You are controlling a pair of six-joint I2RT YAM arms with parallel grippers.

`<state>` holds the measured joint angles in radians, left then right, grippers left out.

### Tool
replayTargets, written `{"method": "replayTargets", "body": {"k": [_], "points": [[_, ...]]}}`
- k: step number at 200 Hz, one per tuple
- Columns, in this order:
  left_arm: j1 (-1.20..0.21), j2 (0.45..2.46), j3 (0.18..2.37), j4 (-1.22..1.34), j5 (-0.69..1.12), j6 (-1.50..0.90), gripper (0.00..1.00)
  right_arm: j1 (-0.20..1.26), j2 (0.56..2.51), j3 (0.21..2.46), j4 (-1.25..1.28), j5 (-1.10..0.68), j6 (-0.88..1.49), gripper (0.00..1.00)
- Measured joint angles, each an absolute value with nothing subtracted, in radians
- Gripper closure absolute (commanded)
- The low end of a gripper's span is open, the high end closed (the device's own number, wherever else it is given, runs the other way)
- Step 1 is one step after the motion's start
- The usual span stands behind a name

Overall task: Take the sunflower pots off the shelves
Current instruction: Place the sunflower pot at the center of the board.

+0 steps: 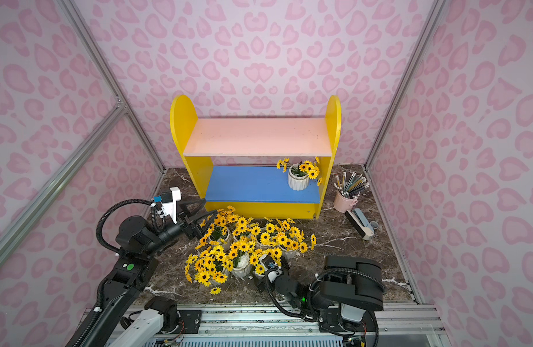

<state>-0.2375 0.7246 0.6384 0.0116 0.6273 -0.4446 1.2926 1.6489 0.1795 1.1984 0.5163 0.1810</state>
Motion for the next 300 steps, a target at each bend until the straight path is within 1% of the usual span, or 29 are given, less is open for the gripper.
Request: {"method": "replayTargets", "body": {"k": [39,96,148,223,250,264,273,300], "points": [[-0.237,0.719,0.641,0.011,0.628,-0.443,0.04,1.334,1.547,0.169,1.100,0.550,0.186,0.01],[-0.237,0.705,0.642,0.011,0.627,-0.441,0.04,1.328,1.451,0.169,1.017,0.559,0.165,0.01],[-0.237,0.697,0.647,0.010,0.627,-0.435,0.04,1.345,1.200,0.190,0.845,0.561,0.130,0.01],[-0.237,0.691,0.648,0.010,0.627,-0.434,0.04,1.336,0.939,0.278,0.594,0.585,0.045,0.01],[-0.237,0.701,0.651,0.010,0.628,-0.434,0.04,1.271,0.878,0.344,0.527,0.602,0.004,0.02],[-0.237,0.709,0.654,0.010,0.627,-0.434,0.04,1.203,0.855,0.373,0.510,0.606,-0.010,0.12],[-0.237,0.714,0.655,0.010,0.627,-0.434,0.04,1.146,0.844,0.390,0.501,0.599,-0.017,0.15],[-0.237,0.718,0.655,0.007,0.628,-0.434,0.04,0.943,0.859,0.501,0.452,0.560,-0.015,0.06]]}}
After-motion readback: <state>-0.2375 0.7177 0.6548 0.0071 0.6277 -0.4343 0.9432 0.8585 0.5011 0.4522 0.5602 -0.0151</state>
